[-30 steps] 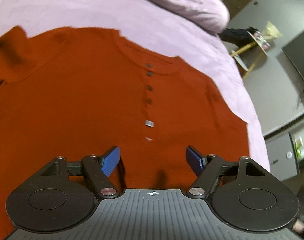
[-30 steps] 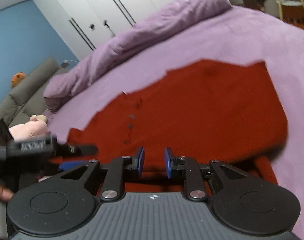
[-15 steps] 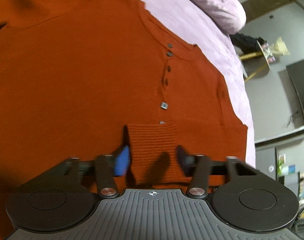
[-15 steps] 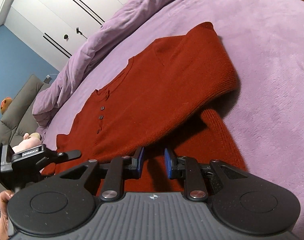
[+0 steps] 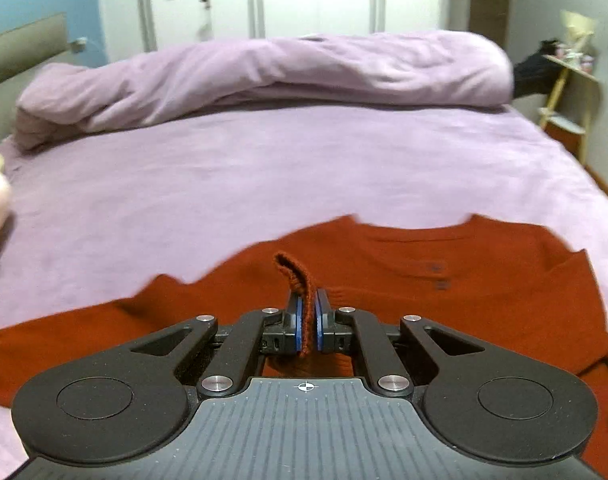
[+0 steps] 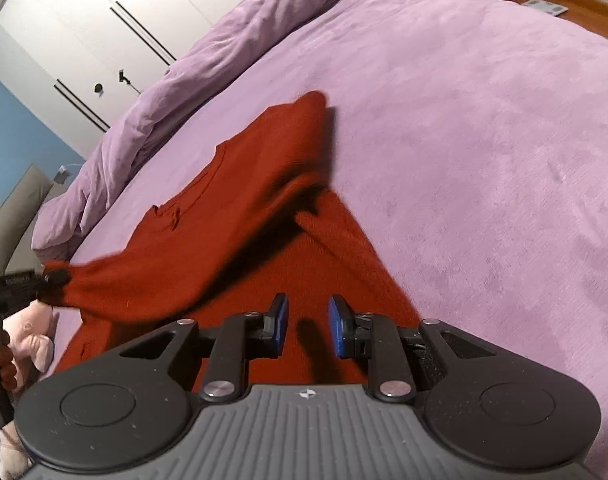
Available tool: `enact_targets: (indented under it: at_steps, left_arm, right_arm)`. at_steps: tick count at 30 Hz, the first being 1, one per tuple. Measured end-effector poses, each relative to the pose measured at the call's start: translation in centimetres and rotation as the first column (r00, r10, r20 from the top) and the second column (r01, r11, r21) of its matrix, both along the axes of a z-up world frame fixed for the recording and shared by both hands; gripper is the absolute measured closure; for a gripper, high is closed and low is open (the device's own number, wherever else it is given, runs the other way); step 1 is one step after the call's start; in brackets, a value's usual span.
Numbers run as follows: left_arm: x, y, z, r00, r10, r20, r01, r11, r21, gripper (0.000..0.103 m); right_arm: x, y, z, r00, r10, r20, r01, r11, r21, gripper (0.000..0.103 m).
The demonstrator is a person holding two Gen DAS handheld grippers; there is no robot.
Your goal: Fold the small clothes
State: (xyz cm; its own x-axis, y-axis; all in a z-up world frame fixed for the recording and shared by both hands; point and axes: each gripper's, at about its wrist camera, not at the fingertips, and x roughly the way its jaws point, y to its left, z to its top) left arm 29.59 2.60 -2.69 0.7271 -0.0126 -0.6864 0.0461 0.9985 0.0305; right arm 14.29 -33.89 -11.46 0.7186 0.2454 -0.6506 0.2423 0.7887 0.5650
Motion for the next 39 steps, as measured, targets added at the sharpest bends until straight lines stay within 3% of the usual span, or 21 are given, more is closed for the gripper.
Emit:
enact_targets:
  at_steps: [3, 8, 14, 17, 20, 21, 23, 25, 27, 29, 32, 33, 35, 39]
  left_arm:
    - [0.6, 1.5, -1.5, 0.998, 0.011, -0.064, -0.015, 0.997, -0.071, 0.095]
    - [0.4, 3.2, -3.6, 0.994, 0.025, -0.111, -0.035, 0.996, -0.082, 0.095]
    - [1.2, 3.9, -2.3, 0.999, 0.022, -0.028, -0.025, 0.994, -0.107, 0.095]
    - [1.3, 3.7, -2.0, 1.000, 0.003, 0.009, -0.002, 0.997, -0.081, 0.095]
    - [1.8, 3.3, -2.5, 1.000, -0.012, 0.009, 0.013, 0.998, -0.055, 0.096]
    - [1.9, 3.3, -2.8, 1.000, -0.014, 0.004, 0.014, 0.999, -0.047, 0.096]
    - [2.1, 3.2, -3.2, 1.000, -0.011, 0.009, 0.011, 0.999, -0.041, 0.096]
    - [2.1, 3.1, -3.2, 1.000, -0.012, 0.026, 0.014, 0.999, -0.049, 0.096]
    - [2.1, 3.1, -3.3, 0.999, -0.019, 0.033, 0.021, 0.997, -0.071, 0.096]
    - [2.4, 2.7, -3.7, 0.999, -0.030, 0.030, 0.032, 0.996, -0.078, 0.096]
    - [3.3, 1.7, -5.3, 0.999, -0.045, -0.015, 0.044, 0.999, -0.029, 0.095]
    - [3.6, 1.5, -5.8, 0.999, -0.043, -0.032, 0.042, 0.999, -0.020, 0.095]
    - [3.9, 1.6, -6.8, 0.998, -0.030, -0.063, 0.029, 0.999, -0.014, 0.095]
    - [3.8, 2.3, -7.7, 0.997, -0.015, -0.081, 0.012, 0.999, -0.037, 0.095]
  right_arm:
    - [1.7, 0.5, 1.1, 0.999, 0.013, 0.033, -0.011, 0.999, -0.045, 0.078]
    - [6.2, 1.6, 2.1, 0.999, 0.024, 0.043, -0.018, 0.990, -0.139, 0.077]
    - [12.0, 3.4, 1.9, 1.000, 0.024, 0.005, -0.021, 0.937, -0.348, 0.073]
    - [14.3, 3.3, 0.6, 0.999, 0.000, -0.054, -0.019, 0.933, -0.358, 0.069]
    - [15.2, 2.9, -0.4, 0.999, -0.009, -0.051, -0.009, 0.942, -0.335, 0.067]
    - [15.3, 2.9, -0.5, 0.999, -0.009, -0.044, -0.006, 0.942, -0.336, 0.069]
    - [15.3, 3.1, -0.4, 1.000, 0.009, -0.019, -0.015, 0.935, -0.355, 0.086]
    - [15.2, 3.8, 0.0, 1.000, 0.021, 0.016, -0.012, 0.901, -0.434, 0.095]
    - [15.0, 4.1, 0.4, 0.999, -0.005, 0.051, 0.030, 0.862, -0.506, 0.096]
    - [15.4, 3.4, 0.1, 0.997, -0.059, 0.040, 0.071, 0.848, -0.526, 0.096]
    - [15.9, 2.6, -0.7, 0.993, -0.119, 0.023, 0.110, 0.810, -0.576, 0.100]
    - [16.1, 2.2, -0.8, 0.991, -0.132, -0.004, 0.106, 0.810, -0.576, 0.100]
    - [15.3, 1.2, -0.2, 0.988, -0.150, -0.029, 0.117, 0.864, -0.489, 0.098]
    - [9.8, 0.5, 2.0, 0.994, -0.088, 0.067, 0.099, 0.976, -0.196, 0.093]
